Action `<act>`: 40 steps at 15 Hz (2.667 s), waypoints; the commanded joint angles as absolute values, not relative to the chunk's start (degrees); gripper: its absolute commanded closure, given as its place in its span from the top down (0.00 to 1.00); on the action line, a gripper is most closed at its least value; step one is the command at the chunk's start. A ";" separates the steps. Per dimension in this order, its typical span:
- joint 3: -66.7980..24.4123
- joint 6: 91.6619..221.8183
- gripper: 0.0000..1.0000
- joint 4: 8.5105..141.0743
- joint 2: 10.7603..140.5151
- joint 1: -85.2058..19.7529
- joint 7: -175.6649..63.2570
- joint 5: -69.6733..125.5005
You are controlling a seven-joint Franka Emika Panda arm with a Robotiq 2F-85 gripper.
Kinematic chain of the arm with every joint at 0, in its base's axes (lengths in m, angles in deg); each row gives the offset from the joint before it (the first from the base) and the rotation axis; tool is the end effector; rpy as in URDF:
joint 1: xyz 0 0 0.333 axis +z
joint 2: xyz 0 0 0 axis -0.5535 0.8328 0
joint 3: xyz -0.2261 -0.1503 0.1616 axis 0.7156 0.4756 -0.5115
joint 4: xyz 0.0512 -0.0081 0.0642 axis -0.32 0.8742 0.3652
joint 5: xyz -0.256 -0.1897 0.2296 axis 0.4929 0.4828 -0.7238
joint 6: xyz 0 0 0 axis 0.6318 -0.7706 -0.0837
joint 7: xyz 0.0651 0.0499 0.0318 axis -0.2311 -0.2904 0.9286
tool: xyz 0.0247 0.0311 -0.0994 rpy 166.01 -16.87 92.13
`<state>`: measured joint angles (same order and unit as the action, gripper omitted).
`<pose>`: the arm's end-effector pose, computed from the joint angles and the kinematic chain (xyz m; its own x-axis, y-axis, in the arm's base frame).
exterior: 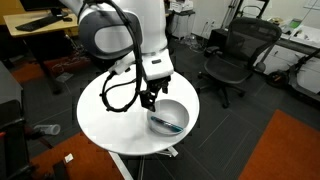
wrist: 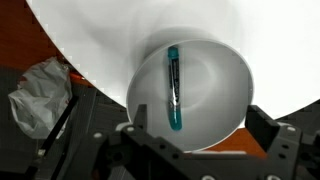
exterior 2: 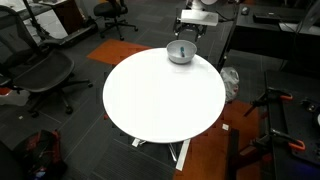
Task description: Put the green marker on the table
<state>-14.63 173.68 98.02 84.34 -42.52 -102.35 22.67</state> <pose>0.5878 -0.2039 0.2541 0.3169 -0.9344 0.1627 -0.9341 -0.3372 -0.1174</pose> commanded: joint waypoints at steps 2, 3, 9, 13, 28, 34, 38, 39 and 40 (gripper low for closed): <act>-14.05 176.72 1.00 96.16 87.15 -42.99 -96.62 19.23; -14.02 176.85 1.00 95.78 87.66 -43.18 -95.96 18.60; -12.84 176.75 1.00 93.32 90.79 -43.40 -93.27 17.01; -12.54 176.28 1.00 91.67 93.04 -43.46 -93.19 17.09; -12.89 174.21 1.00 84.07 102.16 -43.57 -92.89 16.84; -12.01 173.21 0.74 81.69 104.75 -43.01 -93.41 17.45; -12.06 171.64 0.42 79.72 105.21 -43.27 -93.42 17.35; -12.05 171.22 0.36 79.27 105.31 -43.34 -93.36 17.38; -12.00 170.97 0.27 78.86 105.56 -43.40 -93.38 17.40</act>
